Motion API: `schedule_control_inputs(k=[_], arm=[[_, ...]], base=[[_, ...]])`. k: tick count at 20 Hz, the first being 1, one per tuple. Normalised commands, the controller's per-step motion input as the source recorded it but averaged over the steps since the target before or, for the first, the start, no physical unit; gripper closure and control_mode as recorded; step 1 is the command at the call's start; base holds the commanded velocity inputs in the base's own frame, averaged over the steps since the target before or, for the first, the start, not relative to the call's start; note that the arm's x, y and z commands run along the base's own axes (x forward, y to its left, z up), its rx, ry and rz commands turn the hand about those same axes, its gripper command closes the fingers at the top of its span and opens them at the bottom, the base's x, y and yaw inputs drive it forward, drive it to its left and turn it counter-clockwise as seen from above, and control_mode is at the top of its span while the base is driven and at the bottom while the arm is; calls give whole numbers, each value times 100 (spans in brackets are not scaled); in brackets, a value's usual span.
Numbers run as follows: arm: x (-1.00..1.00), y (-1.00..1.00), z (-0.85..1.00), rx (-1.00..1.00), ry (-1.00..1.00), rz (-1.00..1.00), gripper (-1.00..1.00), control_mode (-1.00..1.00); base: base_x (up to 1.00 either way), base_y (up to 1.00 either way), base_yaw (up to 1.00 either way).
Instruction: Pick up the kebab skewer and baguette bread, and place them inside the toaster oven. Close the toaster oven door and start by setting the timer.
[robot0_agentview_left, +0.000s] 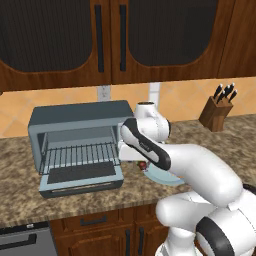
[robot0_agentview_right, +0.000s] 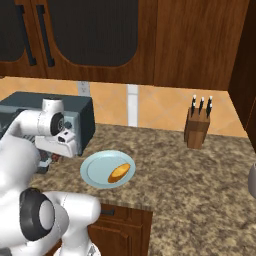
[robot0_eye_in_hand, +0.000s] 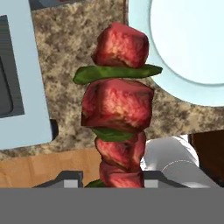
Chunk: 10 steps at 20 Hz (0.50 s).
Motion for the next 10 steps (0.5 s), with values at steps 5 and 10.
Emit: schedule_control_inputs(k=[5,10], arm=[[-14,84,51,0,1,-1,100,-100],[39,76,-2,0,3,0,100,-100]], base=[[0,0,0],[0,0,0]])
